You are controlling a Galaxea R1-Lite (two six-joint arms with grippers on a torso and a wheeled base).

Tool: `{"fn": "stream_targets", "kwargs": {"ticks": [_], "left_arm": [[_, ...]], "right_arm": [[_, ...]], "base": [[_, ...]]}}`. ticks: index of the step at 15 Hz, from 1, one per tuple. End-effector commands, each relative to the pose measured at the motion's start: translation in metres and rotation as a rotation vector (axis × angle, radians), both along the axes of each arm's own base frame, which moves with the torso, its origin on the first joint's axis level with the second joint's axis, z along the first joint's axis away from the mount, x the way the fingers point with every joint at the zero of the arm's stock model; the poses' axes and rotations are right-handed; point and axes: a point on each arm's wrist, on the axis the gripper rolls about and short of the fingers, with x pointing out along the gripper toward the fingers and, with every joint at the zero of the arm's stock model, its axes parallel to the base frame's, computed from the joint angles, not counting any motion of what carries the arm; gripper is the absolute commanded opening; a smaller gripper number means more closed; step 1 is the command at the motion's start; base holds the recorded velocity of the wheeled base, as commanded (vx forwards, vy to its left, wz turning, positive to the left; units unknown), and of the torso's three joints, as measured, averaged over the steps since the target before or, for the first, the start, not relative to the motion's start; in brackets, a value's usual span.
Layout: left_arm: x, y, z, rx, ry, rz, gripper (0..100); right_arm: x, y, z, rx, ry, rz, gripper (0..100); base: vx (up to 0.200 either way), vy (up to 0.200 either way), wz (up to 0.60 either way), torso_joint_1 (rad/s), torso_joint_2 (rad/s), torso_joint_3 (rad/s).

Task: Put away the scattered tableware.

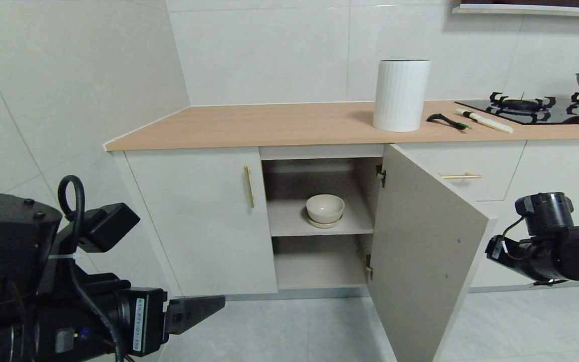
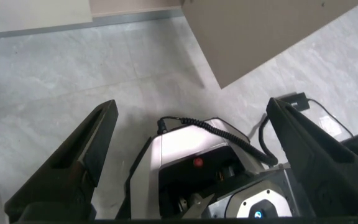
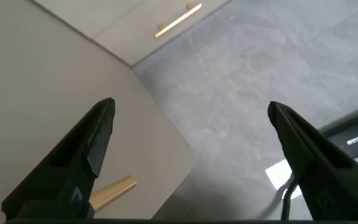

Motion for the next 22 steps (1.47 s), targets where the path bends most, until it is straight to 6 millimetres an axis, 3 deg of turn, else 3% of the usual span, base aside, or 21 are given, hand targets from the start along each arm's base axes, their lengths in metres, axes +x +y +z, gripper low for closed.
{"fn": "stream_targets", "kwargs": {"ticks": [1, 3, 6, 13, 15, 16, 19, 22], "left_arm": [[0.0, 0.0, 0.0, -0.001, 0.0, 0.001, 100], [0.0, 0.0, 0.001, -0.003, -0.002, 0.001, 100], [-0.002, 0.001, 0.005, -0.016, -0.028, 0.006, 100], [0.0, 0.003, 0.009, -0.022, -0.101, 0.056, 100], [0.0, 0.003, 0.009, -0.014, -0.105, 0.068, 100], [0.001, 0.003, 0.009, -0.007, -0.108, 0.078, 100], [0.0, 0.003, 0.01, -0.011, -0.113, 0.08, 100], [0.001, 0.003, 0.009, -0.008, -0.112, 0.081, 100]], "right_arm": [[0.001, 0.005, -0.007, 0.0, 0.024, 0.015, 100], [0.0, 0.015, -0.003, 0.004, 0.012, 0.051, 100], [-0.007, 0.062, 0.003, 0.012, -0.009, 0.216, 100], [0.007, 0.139, 0.016, -0.014, -0.048, 0.531, 100], [0.014, 0.146, 0.017, -0.004, -0.061, 0.572, 100], [0.029, 0.157, 0.015, -0.011, -0.077, 0.62, 100], [0.047, 0.171, 0.011, -0.018, -0.069, 0.641, 100], [0.063, 0.184, -0.004, -0.012, -0.055, 0.658, 100]], "base": [[0.0, 0.0, 0.0, 0.0, 0.0, 0.0], [0.0, 0.0, 0.0, 0.0, 0.0, 0.0], [0.0, 0.0, 0.0, 0.0, 0.0, 0.0], [0.0, 0.0, 0.0, 0.0, 0.0, 0.0], [0.0, 0.0, 0.0, 0.0, 0.0, 0.0], [0.0, 0.0, 0.0, 0.0, 0.0, 0.0], [0.0, 0.0, 0.0, 0.0, 0.0, 0.0], [0.0, 0.0, 0.0, 0.0, 0.0, 0.0]]}}
